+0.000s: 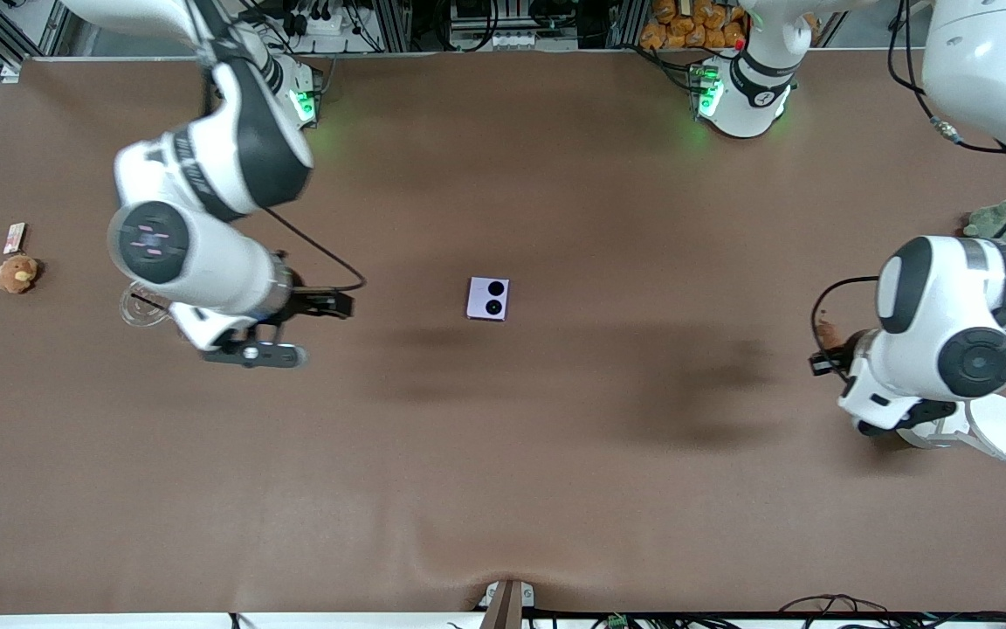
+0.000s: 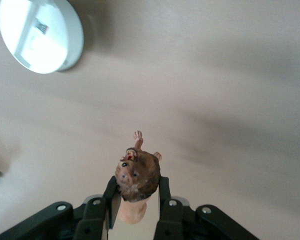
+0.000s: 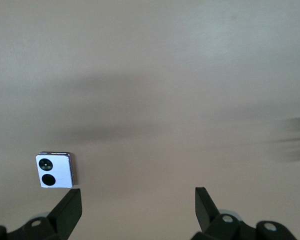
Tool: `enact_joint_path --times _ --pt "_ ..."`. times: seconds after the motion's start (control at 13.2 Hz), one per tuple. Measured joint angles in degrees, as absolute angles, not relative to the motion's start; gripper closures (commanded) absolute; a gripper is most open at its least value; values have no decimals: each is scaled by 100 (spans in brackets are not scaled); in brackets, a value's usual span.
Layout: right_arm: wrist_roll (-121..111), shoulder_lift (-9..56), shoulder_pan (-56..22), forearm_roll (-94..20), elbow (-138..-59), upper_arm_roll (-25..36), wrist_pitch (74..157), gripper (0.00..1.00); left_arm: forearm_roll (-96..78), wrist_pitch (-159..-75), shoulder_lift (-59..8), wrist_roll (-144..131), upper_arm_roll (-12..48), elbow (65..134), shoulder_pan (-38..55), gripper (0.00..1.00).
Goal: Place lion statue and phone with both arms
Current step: 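Carry the lion toward the white lamp while the right gripper reaches the phone, then lower the lion beside the lamp while the right gripper grasps the phone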
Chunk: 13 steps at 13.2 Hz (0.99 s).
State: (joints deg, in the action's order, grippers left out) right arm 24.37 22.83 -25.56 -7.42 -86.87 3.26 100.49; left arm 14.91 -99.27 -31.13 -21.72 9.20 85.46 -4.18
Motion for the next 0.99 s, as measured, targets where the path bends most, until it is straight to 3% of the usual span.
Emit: enact_joint_path --times 0.38,0.99 --pt "2496 2995 -3140 -902 -8692 327 10652 0 1692 -10675 -3429 -1263 921 8576 -960 100" --pt "3115 4035 -3852 -1167 -8705 327 12048 0 1942 -11370 -4172 -1101 898 8317 -1046 100"
